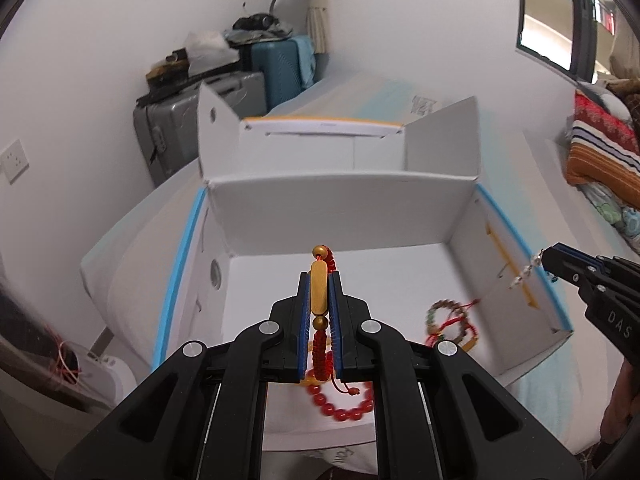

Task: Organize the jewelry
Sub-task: 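Carry both items into the white box and open both tools to release them, then move both tools back over the multicolour and pink bracelets on the bed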

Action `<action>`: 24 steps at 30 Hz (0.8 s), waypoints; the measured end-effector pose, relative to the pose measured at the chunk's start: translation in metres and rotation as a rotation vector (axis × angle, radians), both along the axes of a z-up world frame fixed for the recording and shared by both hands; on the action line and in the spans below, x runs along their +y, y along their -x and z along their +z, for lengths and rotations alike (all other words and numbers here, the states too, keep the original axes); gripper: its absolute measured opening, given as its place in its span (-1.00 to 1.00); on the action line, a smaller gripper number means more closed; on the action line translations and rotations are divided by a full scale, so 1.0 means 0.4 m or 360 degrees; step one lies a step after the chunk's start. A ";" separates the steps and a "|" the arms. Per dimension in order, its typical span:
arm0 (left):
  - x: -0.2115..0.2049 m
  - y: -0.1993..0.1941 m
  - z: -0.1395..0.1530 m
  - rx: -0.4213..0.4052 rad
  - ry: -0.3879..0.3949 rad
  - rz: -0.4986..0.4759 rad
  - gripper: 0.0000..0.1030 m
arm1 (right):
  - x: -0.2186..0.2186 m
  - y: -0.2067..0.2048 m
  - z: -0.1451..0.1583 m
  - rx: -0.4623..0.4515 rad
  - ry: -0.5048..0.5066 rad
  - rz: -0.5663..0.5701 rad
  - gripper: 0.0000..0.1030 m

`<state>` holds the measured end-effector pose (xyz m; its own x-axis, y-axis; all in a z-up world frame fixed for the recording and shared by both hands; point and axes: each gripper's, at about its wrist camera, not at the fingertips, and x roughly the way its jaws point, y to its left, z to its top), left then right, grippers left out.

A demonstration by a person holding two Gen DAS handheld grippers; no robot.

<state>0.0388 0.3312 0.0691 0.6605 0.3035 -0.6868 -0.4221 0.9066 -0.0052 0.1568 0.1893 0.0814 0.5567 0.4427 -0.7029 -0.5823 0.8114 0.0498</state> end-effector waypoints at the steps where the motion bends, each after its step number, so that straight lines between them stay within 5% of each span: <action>1: 0.009 0.002 -0.009 0.0010 0.0007 0.0007 -0.84 | 0.013 0.001 -0.010 0.0009 0.0009 0.0008 -0.79; 20: 0.030 -0.026 -0.121 0.0109 0.0091 -0.0011 -0.81 | 0.078 0.012 -0.121 0.0114 0.0104 0.0029 -0.78; 22: 0.030 -0.027 -0.117 0.0094 0.0100 0.0002 -0.54 | 0.076 0.013 -0.119 0.0107 0.0105 0.0014 -0.71; 23: 0.028 -0.027 -0.116 0.0091 0.0107 0.0003 -0.36 | 0.081 0.011 -0.117 0.0104 0.0101 0.0012 -0.52; 24: 0.026 -0.026 -0.114 0.0079 0.0115 0.0000 0.03 | 0.076 0.013 -0.115 0.0098 0.0090 0.0006 -0.41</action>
